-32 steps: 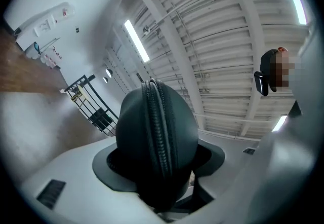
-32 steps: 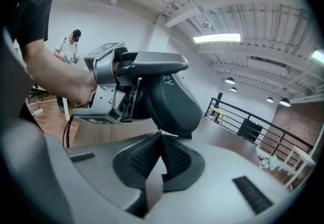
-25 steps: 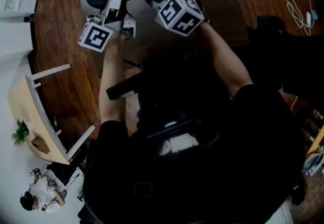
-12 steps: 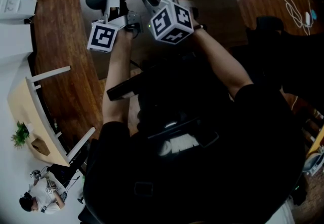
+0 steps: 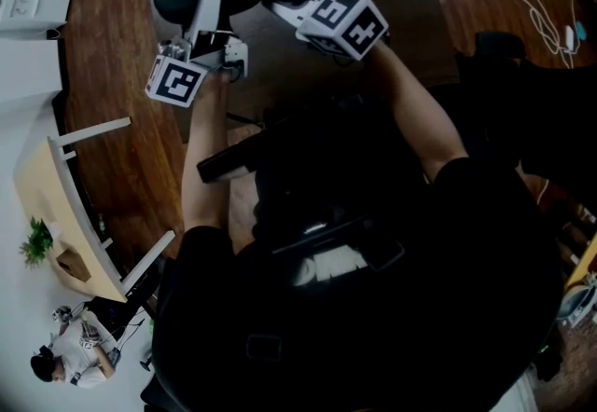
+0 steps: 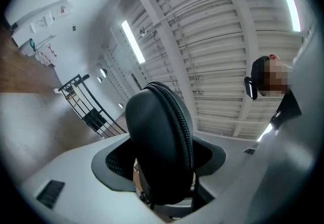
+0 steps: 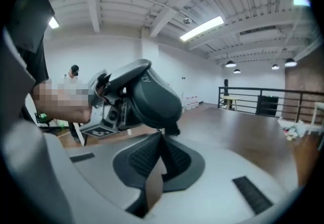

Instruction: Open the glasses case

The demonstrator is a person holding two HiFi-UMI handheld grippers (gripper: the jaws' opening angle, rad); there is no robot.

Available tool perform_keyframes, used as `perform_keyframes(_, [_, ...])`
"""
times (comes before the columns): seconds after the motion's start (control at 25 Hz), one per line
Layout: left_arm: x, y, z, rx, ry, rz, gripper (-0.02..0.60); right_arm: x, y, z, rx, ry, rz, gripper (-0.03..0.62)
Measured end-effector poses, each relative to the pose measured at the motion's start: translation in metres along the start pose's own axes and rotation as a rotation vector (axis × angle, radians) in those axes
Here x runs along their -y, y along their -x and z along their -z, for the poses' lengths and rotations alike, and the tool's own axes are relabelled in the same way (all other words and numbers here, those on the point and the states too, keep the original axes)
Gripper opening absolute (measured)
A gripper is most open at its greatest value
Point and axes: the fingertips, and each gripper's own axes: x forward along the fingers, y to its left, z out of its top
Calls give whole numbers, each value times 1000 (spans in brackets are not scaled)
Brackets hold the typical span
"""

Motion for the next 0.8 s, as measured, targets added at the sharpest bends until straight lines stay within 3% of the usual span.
perform_keyframes(0.24, [-1,-2,5,-22,35,33,287,9,7,1,-31,96,43,9])
perform_keyframes(0.8, [5,-5,20,-165,-10,100,281,24,8,9,-142,229,75,9])
